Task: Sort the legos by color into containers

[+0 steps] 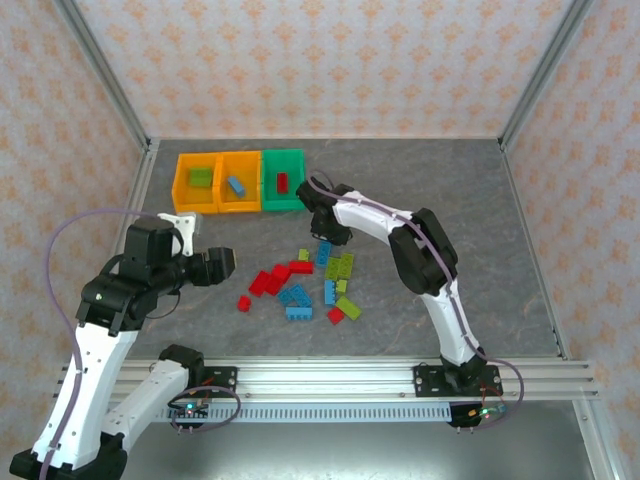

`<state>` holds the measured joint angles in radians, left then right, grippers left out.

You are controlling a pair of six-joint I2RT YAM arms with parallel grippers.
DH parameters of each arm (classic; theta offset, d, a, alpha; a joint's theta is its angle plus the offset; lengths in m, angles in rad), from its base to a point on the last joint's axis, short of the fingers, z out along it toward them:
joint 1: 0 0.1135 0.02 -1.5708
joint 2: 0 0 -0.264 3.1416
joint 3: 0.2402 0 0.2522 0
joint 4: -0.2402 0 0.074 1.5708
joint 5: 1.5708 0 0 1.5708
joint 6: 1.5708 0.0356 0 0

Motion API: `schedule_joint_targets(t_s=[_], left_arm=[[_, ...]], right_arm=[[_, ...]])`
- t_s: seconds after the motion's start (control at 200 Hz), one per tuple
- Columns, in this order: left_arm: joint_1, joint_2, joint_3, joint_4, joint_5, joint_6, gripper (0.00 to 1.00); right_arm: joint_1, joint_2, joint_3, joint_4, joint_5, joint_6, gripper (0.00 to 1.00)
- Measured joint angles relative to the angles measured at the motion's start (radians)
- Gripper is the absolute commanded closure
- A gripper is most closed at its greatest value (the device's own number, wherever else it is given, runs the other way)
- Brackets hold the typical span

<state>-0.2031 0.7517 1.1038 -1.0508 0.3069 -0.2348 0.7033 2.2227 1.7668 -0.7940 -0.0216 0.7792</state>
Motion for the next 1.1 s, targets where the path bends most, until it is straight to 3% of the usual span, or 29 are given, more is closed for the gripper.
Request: schedule_joint_targets(t_s=[0.09,0.225,0.36,0.505,0.656,0.881,0.966,1.101], left_arm=[[0.000,0.014,0.034,-0.007,-0.028,-0.027,0.04],[0.000,0.060,0.146,-0.042,-0.156,-0.120,0.00],[0.000,0.092,0.218,-0.063,-0.260,-0.190,0.00],[0.000,0.123,0.231,-0.080,-0.319,-0.214,0.00],[0.000,0.151,0.215,-0.103,-0.342,-0.214,0.00],[0.000,0.151,0.176,-0.120,-0.341,-0.214,0.00],[0.000,0.152,0.167,-0.121,-0.337,-0.214,0.00],[0.000,0.162,0.165,-0.121,-0.333,-0.214,0.00]], right_arm=[[0.001,-0.037,0.000,0.003,0.000,-0.009,0.76],[0.022,-0.144,0.023,0.065,-0.024,-0.021,0.75],[0.109,-0.142,0.214,0.130,-0.024,-0.067,0.74],[0.206,0.000,0.508,0.178,-0.023,-0.123,0.73],[0.215,0.228,0.759,0.198,0.037,-0.226,0.75],[0.181,0.447,0.853,0.314,0.139,-0.478,0.74],[0.170,0.488,0.870,0.381,0.153,-0.551,0.70],[0.156,0.527,0.928,0.463,0.156,-0.625,0.51]])
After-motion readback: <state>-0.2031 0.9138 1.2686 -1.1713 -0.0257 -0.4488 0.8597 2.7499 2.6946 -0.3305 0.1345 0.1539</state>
